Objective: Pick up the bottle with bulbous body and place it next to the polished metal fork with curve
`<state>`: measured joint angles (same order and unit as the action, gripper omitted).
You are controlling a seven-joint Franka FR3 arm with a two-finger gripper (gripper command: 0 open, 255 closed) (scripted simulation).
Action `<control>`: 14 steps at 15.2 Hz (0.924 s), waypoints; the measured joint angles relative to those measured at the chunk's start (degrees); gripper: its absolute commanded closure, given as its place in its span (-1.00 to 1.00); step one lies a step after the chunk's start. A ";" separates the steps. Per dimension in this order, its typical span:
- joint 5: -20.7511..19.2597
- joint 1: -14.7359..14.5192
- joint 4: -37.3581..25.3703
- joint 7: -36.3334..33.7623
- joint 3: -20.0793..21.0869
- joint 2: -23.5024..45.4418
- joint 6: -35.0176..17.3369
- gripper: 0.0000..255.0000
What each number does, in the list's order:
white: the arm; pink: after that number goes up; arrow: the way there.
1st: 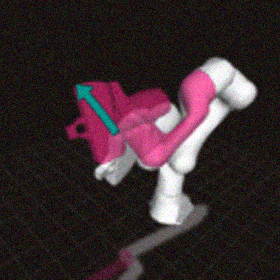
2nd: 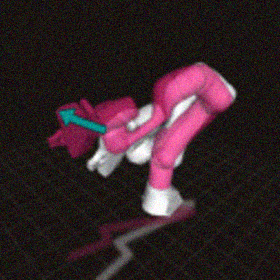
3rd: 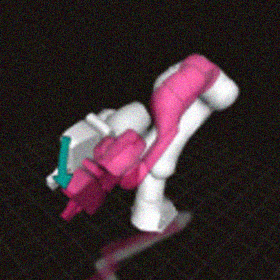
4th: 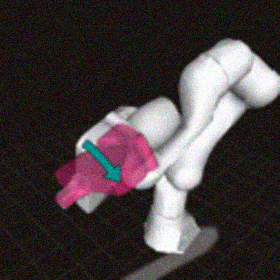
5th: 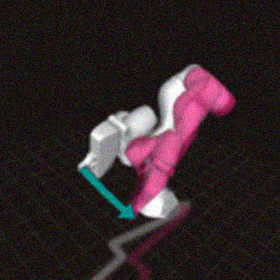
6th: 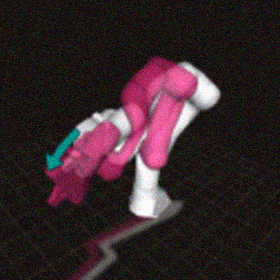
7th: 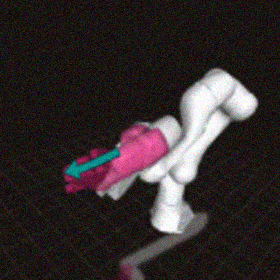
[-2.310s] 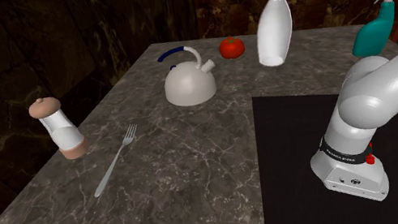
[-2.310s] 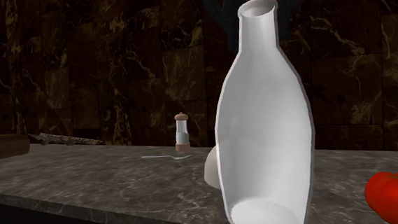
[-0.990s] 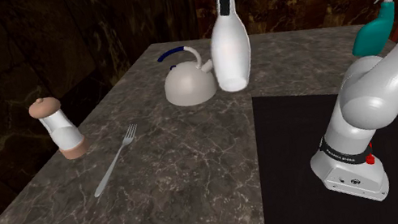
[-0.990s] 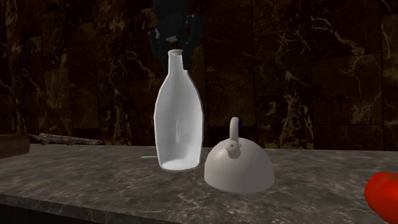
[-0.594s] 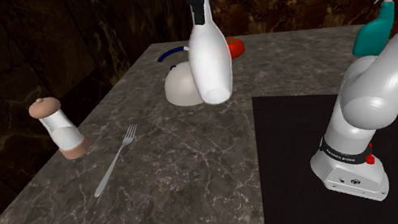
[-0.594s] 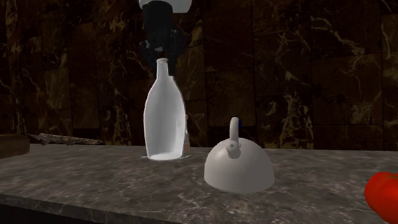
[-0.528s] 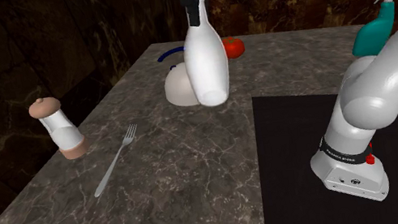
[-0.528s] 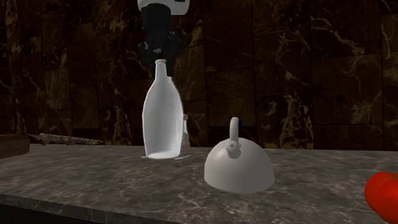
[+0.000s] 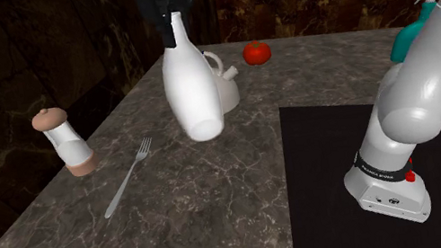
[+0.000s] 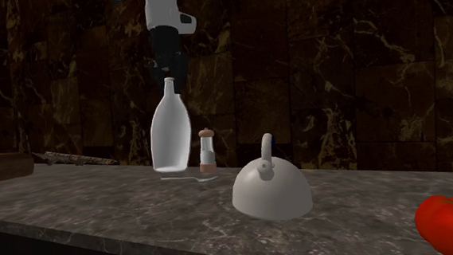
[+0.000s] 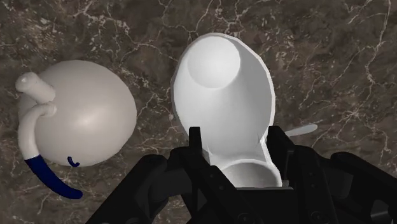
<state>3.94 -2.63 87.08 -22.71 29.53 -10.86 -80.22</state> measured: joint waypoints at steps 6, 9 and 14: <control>-8.83 -5.21 -15.58 -11.24 7.95 15.45 2.82 1.00; -10.16 -6.25 -15.80 -12.79 8.51 17.50 1.48 1.00; -8.11 -4.91 -8.40 -11.86 7.92 14.45 -3.55 1.00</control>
<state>-4.17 -7.54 78.68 -34.57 37.45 3.59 -83.77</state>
